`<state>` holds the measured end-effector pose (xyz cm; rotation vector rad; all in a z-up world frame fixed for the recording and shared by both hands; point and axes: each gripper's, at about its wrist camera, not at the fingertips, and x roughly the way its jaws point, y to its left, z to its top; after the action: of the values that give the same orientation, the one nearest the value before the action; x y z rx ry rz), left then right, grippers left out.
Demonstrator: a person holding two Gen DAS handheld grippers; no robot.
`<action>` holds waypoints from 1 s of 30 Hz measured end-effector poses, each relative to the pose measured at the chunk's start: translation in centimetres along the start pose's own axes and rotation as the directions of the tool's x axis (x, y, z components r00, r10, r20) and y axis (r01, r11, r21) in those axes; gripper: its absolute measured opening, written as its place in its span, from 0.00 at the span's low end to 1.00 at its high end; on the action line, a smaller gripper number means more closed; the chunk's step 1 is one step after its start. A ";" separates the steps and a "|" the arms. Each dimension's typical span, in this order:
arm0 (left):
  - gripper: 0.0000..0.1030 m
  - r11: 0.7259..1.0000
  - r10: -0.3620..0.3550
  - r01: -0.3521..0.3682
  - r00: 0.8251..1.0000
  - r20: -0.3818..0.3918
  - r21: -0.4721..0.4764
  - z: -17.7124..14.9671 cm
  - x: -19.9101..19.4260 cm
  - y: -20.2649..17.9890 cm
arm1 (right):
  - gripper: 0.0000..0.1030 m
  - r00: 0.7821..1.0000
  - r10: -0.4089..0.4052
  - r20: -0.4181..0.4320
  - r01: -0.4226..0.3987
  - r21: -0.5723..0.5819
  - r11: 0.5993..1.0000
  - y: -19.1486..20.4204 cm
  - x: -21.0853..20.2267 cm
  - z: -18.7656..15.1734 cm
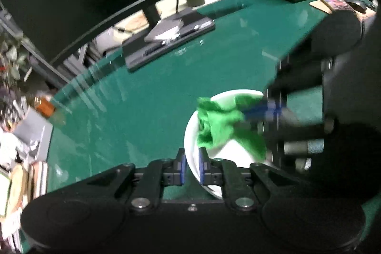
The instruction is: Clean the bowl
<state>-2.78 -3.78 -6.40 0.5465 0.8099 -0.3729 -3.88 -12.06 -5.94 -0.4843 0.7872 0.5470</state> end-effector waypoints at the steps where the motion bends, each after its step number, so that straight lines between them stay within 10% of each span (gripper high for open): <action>1: 0.09 1.000 0.000 0.000 1.000 0.011 0.005 0.1 -0.1 0.0 | 0.03 0.999 0.049 -0.011 -0.049 0.047 0.998 0.0 0.1 -0.2; 6: 0.03 0.992 0.020 -0.029 0.997 0.076 0.119 0.2 -0.8 -0.8 | 0.04 0.942 0.333 0.050 -0.334 0.264 0.905 -1.5 0.0 -0.8; 10: 0.02 0.993 -0.010 0.004 0.999 0.049 0.120 0.4 -0.7 -1.1 | 0.04 0.972 0.236 -0.002 -0.233 0.155 0.960 -0.9 -0.2 -0.9; 15: 0.06 0.988 -0.127 0.126 0.992 -0.006 -0.094 0.5 -0.6 1.7 | 0.04 0.987 0.158 -0.028 -0.154 0.109 0.982 -1.4 -0.3 -0.9; 18: 0.09 0.940 -0.266 0.239 0.961 -0.081 -0.243 0.4 0.2 4.1 | 0.04 0.987 0.161 -0.027 -0.157 0.108 0.982 -1.5 -0.8 -1.0; 27: 0.11 0.866 -0.396 0.278 0.889 -0.230 -0.416 1.9 3.8 6.2 | 0.05 0.987 0.156 -0.033 -0.152 0.109 0.982 -0.9 -0.7 -0.8; 30: 0.26 0.808 -0.499 0.334 0.827 -0.261 -0.485 1.9 4.4 7.5 | 0.05 0.990 0.138 -0.042 -0.133 0.095 0.986 -1.0 -0.8 -0.7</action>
<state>4.99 0.66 -6.33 0.0102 1.3613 -0.4955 -4.08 -13.41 -5.57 -0.3613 0.8926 0.6239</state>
